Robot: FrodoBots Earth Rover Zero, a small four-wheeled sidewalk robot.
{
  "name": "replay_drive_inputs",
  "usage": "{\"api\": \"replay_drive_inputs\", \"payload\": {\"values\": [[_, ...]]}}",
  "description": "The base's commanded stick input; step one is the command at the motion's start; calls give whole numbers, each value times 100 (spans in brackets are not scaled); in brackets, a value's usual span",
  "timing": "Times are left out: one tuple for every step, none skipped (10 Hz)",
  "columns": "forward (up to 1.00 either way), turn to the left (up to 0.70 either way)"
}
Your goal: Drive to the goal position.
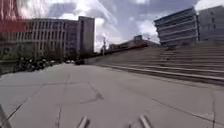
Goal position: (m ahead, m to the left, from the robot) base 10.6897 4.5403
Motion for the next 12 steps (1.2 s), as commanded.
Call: {"api": "replay_drive_inputs", "payload": {"values": [[70,35],[70,35],[70,35],[70,35],[70,35],[70,15],[70,0],[70,0],[70,0],[70,0],[70,0],[70,0]]}}
